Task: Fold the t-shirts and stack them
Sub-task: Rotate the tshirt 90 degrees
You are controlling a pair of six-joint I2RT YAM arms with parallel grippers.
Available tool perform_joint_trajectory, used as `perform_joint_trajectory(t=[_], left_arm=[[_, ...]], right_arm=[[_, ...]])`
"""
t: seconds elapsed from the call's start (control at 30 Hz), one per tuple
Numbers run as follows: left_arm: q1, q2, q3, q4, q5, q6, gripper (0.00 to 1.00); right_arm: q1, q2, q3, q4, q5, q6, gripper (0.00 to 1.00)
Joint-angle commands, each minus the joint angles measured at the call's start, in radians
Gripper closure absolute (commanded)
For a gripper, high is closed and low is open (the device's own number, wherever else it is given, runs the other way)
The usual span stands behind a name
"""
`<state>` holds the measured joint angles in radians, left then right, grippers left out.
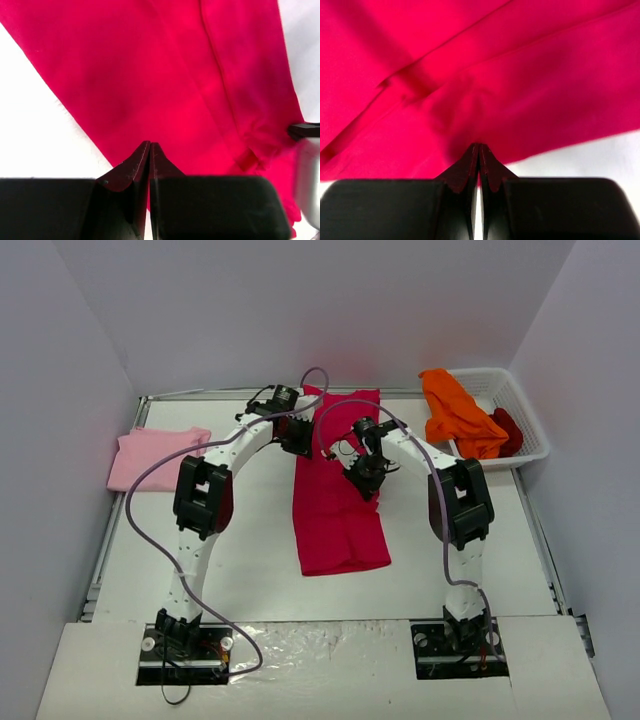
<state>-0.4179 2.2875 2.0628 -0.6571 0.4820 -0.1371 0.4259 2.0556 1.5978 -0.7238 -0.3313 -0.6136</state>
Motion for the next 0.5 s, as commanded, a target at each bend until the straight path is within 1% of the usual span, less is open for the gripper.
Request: perform_joint_trajectory(t=[0.0, 0.17, 0.33, 0.47], left_arm=[[-0.001, 0.003, 0.043, 0.037, 0.007, -0.038, 0.98], [-0.001, 0.035, 0.040, 0.054, 0.000, -0.055, 0.98], [-0.009, 0.066, 0.036, 0.054, -0.008, -0.068, 0.98], [-0.010, 0.081, 0.004, 0.076, -0.016, -0.097, 0.98]], right_arm=[[-0.004, 0.061, 0.048, 0.024, 0.037, 0.005, 1.00], [-0.006, 0.119, 0.065, 0.049, 0.026, 0.005, 1.00], [-0.007, 0.126, 0.053, 0.052, 0.014, 0.002, 1.00], [-0.013, 0.120, 0.033, 0.052, 0.014, -0.003, 1.00]])
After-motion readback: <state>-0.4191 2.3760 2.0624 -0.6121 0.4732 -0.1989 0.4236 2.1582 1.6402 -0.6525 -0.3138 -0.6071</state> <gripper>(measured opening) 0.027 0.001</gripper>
